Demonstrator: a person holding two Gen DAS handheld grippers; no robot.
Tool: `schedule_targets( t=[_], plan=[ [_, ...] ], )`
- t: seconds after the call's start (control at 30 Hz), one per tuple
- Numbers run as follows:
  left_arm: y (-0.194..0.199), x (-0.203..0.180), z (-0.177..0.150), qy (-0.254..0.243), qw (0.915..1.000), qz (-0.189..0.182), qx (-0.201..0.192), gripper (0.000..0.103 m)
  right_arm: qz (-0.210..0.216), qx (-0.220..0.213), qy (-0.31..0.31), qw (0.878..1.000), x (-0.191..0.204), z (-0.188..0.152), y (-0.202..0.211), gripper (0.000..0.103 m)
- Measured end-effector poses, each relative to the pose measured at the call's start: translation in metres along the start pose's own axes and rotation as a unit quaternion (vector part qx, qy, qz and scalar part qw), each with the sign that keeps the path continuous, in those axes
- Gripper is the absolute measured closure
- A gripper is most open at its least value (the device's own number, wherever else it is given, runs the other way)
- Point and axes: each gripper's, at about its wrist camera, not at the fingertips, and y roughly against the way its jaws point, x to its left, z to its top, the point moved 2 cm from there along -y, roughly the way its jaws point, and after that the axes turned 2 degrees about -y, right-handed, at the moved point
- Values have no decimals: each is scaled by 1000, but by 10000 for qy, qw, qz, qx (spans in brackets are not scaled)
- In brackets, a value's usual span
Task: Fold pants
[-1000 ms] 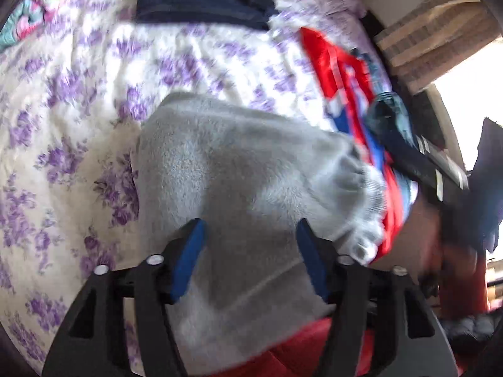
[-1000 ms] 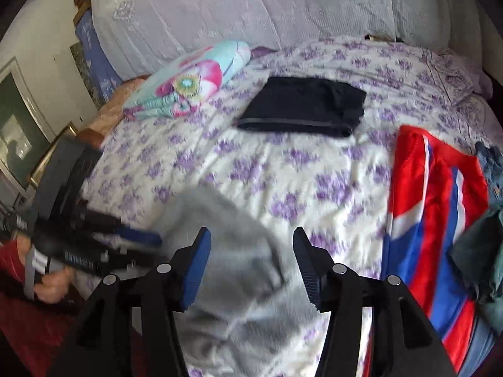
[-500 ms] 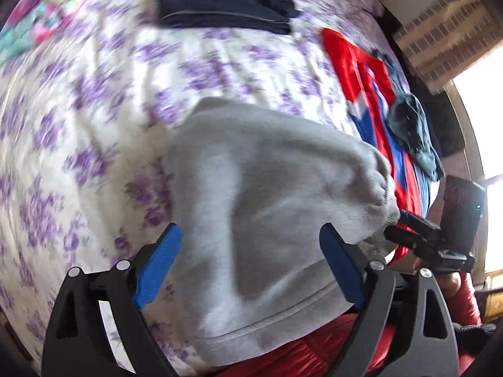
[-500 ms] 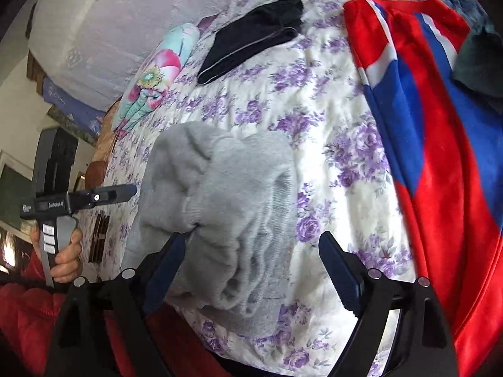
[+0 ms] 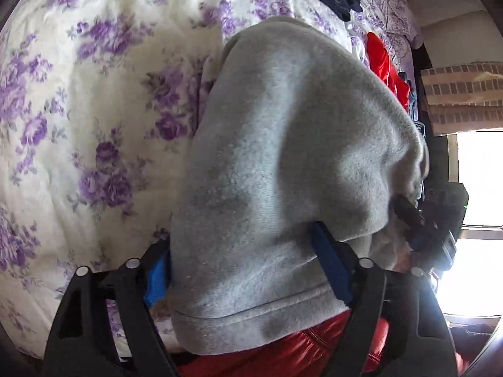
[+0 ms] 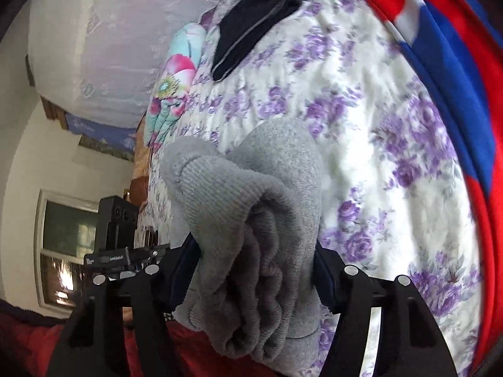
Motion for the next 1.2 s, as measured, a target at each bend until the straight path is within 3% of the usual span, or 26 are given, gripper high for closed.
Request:
schedule_targets(
  t=[0.07, 0.13, 0.17, 0.2, 0.23, 0.3, 0.37, 0.47, 0.5, 0.67, 0.77, 0.97, 1.2],
  plan=[
    [0, -1, 1, 10, 10000, -8, -66, 30, -11, 64, 27, 10000, -6, 6, -8, 36],
    [-3, 2, 3, 98, 9999, -77, -93, 29, 167, 118, -536, 9984, -36, 8, -21, 30],
    [-6, 3, 5, 137, 9998, -135, -97, 26, 374, 136, -827, 9958, -49, 8, -26, 29],
    [-11, 6, 8, 200, 9997, -125, -66, 15, 584, 110, -1038, 9928, -56, 9, -28, 29],
    [-14, 8, 9, 275, 9996, -70, -47, 7, 580, 116, -1026, 9930, -54, 11, -29, 30],
    [-16, 12, 10, 455, 9989, -109, -26, 9, 342, 105, -661, 9972, -38, 13, -26, 36],
    [-7, 1, 9, 274, 9994, -90, -168, 33, 171, 159, -269, 9994, -21, 15, -21, 41],
    [14, -28, 5, -293, 9978, 415, -432, 60, 56, 148, 128, 9998, 4, 23, -10, 43],
    [20, -36, 5, -402, 9968, 494, -487, 65, 50, 63, 242, 9997, 12, 28, -3, 43],
    [55, -66, 17, -641, 9920, 375, -1019, 65, 427, -300, 379, 9979, 27, 71, 22, 43],
    [66, -80, 51, -760, 9890, 443, -1192, 65, 446, -456, 470, 9969, 27, 112, 21, 43],
    [79, -94, 160, -678, 9840, 615, -1528, 65, 295, -820, 1061, 9905, 54, 226, 13, 43],
    [98, -112, 283, -714, 9742, 918, -1935, 64, 368, -1013, 1031, 9888, 53, 363, -15, 43]
  ],
)
